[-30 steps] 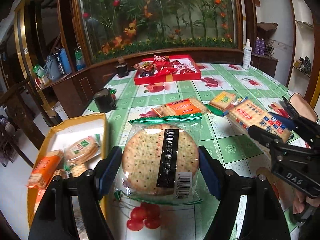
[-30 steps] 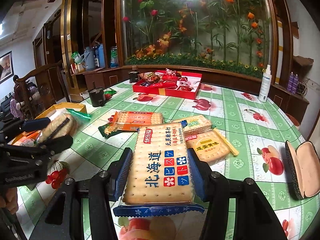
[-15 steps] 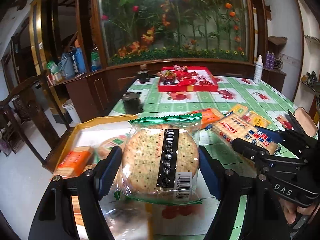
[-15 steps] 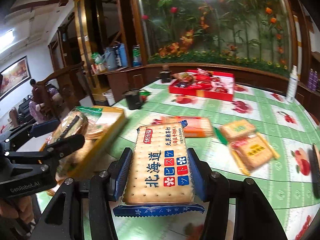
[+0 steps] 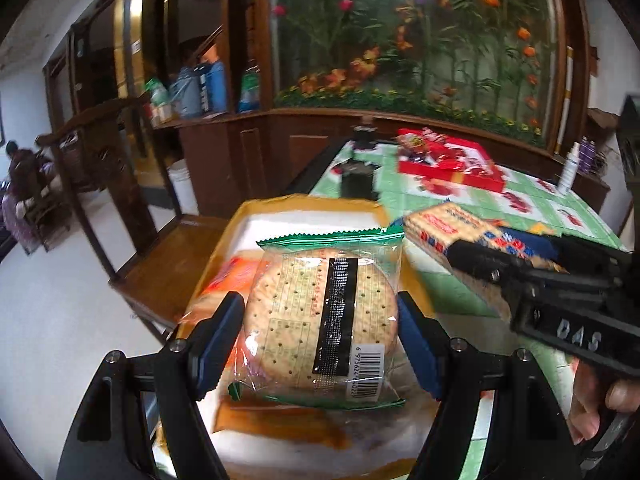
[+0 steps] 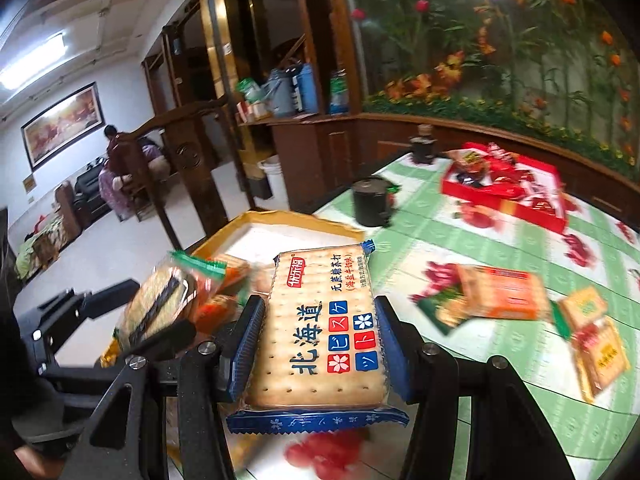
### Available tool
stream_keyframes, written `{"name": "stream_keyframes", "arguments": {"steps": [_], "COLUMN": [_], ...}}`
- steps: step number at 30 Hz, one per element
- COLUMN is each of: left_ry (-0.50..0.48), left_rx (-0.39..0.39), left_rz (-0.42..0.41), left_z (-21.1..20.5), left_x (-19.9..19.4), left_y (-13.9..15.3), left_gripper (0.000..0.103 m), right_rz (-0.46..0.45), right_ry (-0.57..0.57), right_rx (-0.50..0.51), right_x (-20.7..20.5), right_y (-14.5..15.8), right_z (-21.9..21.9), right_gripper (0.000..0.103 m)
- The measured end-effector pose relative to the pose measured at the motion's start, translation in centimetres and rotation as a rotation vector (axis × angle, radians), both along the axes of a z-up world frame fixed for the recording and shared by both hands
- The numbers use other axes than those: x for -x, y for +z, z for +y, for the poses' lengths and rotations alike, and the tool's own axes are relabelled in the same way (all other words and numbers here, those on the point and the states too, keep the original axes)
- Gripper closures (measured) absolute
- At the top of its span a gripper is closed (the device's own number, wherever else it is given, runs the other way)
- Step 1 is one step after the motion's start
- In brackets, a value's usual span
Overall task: Organize snacks
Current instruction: 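Carry both held packs over the white tray and lower them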
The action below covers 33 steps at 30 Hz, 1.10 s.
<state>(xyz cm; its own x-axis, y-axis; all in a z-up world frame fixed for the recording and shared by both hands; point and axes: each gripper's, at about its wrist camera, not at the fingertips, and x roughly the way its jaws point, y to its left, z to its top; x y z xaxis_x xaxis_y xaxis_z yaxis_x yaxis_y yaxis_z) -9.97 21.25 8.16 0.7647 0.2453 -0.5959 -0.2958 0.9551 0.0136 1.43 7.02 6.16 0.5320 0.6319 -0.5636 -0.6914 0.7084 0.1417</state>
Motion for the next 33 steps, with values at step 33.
{"name": "stream_keyframes", "arguments": {"steps": [33], "left_ry": [0.039], "left_rx": [-0.007], "left_rz": [0.014], "left_z": [1.5], "left_x": [0.5], "left_y": [-1.8], "left_gripper": [0.026], "right_rz": [0.106], "right_ry": [0.046], "right_rx": [-0.022], "right_x": [-1.3], "right_y": [-1.0], "right_z": [4.5], "right_gripper": [0.042]}}
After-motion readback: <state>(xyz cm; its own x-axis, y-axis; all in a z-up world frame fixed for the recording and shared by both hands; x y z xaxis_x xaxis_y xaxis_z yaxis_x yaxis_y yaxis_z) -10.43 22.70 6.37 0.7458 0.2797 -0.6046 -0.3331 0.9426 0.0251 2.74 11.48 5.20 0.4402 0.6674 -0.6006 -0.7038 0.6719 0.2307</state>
